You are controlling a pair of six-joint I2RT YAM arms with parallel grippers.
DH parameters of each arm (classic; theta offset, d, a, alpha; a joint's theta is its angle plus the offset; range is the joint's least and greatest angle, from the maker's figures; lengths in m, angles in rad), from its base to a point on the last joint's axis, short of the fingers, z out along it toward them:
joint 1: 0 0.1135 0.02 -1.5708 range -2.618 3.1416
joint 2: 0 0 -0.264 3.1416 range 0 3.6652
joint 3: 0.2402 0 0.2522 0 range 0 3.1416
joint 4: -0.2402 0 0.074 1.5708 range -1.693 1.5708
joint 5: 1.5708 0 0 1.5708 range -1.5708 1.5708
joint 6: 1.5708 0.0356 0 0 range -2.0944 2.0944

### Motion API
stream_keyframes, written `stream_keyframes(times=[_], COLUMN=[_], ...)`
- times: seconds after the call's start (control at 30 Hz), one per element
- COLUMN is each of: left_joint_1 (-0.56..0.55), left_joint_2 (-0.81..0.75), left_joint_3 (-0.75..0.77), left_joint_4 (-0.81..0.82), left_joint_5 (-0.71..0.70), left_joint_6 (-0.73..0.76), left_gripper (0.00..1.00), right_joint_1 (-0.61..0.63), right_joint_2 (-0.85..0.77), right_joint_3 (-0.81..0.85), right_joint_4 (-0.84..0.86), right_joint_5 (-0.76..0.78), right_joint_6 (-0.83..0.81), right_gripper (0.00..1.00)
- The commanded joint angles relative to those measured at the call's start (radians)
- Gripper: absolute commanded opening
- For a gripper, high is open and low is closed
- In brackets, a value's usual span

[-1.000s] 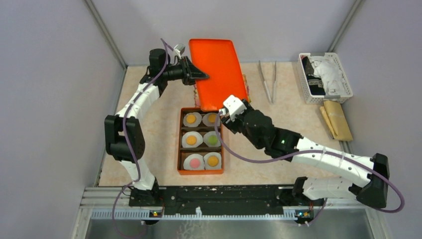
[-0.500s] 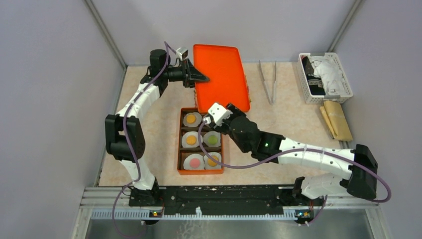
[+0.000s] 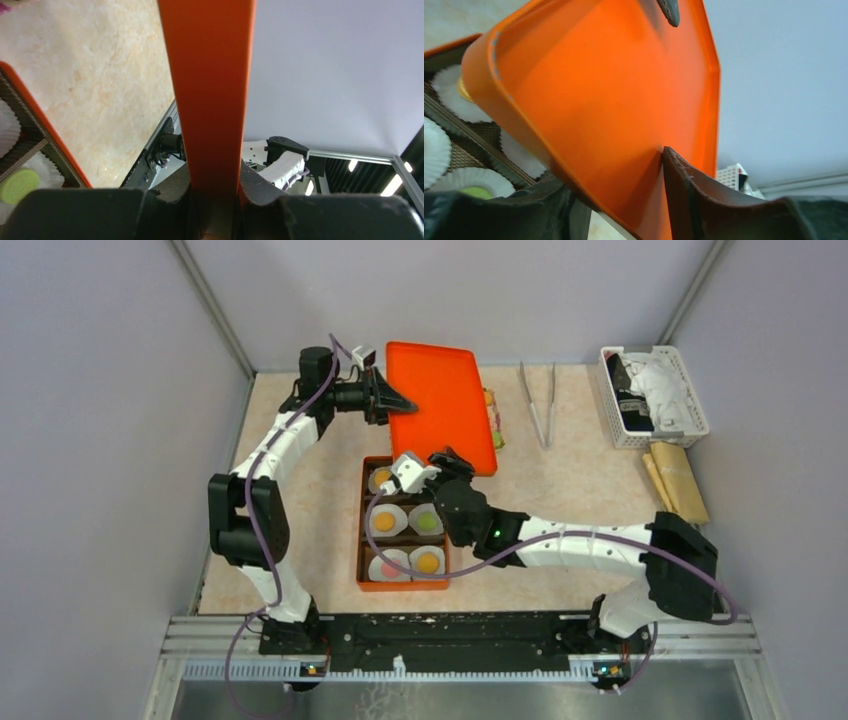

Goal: Pack the cookies

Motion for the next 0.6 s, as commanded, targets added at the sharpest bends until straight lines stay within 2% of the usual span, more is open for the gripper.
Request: stream_keyframes(times=[0.0,0.1,0.27,0.4,0.57], left_joint_1=[0.003,0.004,0.003,0.004,0.003], left_joint_2=[-0.088,-0.094,-0.089,-0.086,-0.096], left_joint_3=[-0.016,-0.032,-0.052,-0.063,-0.054], left_joint_4=[-0.016,-0.019,-0.008,0.04,0.151], left_joint_5=[0.047,0.045,0.047,0.049,0.094], left_joint_6=[0.029,0.041,0.053,0.04,-0.005], left_gripper=[0.0,0.0,0.0,0.18,0.52], right_joint_1=[0.01,0.008,0.009,0.008,0.006], right_joint_2=[0.071,0.088,0.06,0.016,0.002], right_joint_3=[0.008,0.008,0.001,-0.005,0.008], right_joint_4=[0.263,0.349,0.425,0.434,0.446], right_joint_5=[0.121,0.154,0.177,0.171,0.198], right_joint_6=[-0.149,-0.183,-0.187,-0.163,-0.166], right_gripper=[0.39,0.17,0.01,0.0,0.0])
